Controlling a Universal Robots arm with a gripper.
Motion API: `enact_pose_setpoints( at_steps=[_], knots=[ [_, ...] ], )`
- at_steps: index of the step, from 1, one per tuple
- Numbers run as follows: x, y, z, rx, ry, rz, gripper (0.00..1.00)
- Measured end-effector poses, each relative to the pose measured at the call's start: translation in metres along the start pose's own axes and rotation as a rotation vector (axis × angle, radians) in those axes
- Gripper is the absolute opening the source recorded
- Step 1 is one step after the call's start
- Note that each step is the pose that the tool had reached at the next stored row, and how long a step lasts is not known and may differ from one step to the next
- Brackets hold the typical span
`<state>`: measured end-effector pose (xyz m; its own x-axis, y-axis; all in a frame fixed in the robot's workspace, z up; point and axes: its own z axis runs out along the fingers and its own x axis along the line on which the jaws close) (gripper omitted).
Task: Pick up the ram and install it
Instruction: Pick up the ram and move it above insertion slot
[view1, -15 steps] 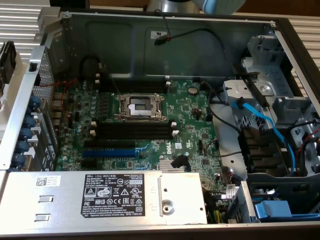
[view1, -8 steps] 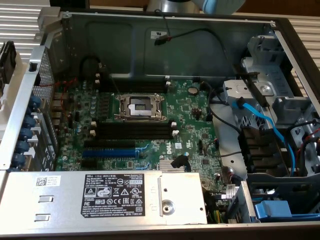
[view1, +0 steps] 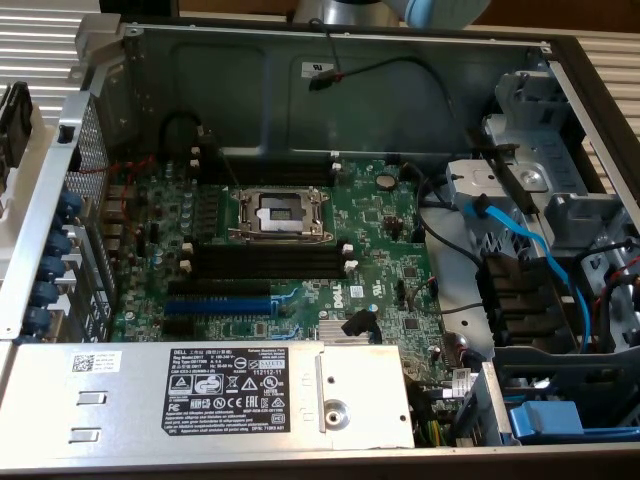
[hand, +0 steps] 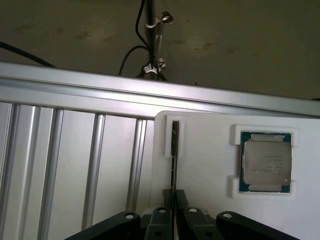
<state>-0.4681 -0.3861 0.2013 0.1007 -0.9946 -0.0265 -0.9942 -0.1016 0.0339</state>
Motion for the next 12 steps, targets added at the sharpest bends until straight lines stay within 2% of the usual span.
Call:
enact_pose_setpoints(
  at_steps=[12],
  knots=[
    [-0.0019, -0.0002, 0.0, -0.0001, 0.0, 0.0, 0.12]
  ],
)
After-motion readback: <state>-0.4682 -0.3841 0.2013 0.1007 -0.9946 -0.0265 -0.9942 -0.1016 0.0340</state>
